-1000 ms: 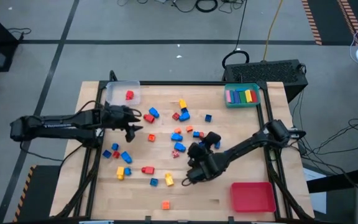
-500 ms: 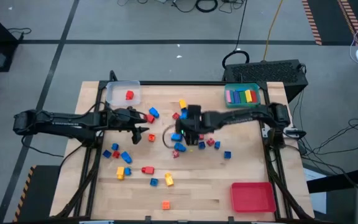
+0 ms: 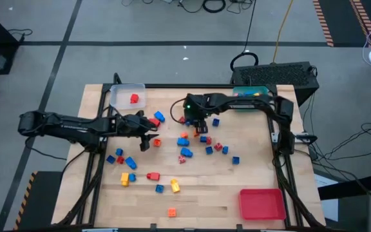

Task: Sort blocks by size
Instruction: Put the big blue game piece into the transparent bin

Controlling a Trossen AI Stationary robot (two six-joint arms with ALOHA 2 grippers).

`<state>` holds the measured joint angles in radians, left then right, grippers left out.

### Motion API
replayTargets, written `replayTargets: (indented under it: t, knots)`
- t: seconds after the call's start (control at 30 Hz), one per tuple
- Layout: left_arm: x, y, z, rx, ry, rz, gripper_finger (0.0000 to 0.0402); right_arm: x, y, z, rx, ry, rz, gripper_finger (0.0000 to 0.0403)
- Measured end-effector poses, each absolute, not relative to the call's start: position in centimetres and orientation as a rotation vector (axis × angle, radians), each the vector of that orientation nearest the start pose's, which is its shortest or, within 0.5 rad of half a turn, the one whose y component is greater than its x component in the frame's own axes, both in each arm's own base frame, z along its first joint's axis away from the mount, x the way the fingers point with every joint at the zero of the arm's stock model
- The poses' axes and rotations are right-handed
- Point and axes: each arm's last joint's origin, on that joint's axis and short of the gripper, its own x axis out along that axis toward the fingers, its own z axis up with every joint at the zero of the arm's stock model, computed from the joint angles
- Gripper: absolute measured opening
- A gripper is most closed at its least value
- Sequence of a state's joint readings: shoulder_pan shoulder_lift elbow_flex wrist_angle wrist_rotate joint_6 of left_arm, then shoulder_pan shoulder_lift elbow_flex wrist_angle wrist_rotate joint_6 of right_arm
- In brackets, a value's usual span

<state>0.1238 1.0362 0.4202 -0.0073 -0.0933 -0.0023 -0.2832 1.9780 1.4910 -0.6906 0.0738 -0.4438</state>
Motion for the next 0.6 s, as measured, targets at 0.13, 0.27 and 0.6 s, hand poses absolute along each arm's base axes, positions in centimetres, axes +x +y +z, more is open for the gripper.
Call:
replayTargets:
  t: [0.13,0.27,0.6]
  knots:
    - [20.3,2.8,18.3,0.024,0.580,0.205,0.0192,39.2,-11.6,19.3,-0.278,1.203,-0.019,0.0226]
    - [20.9,3.2,18.1,0.033,0.550,0.228,0.0192,39.5,-11.9,19.5,-0.279,1.153,0.004,0.0226]
    - [22.0,4.4,16.3,0.014,0.592,0.275,0.0192,39.8,-13.4,16.7,-0.241,1.185,0.044,0.0226]
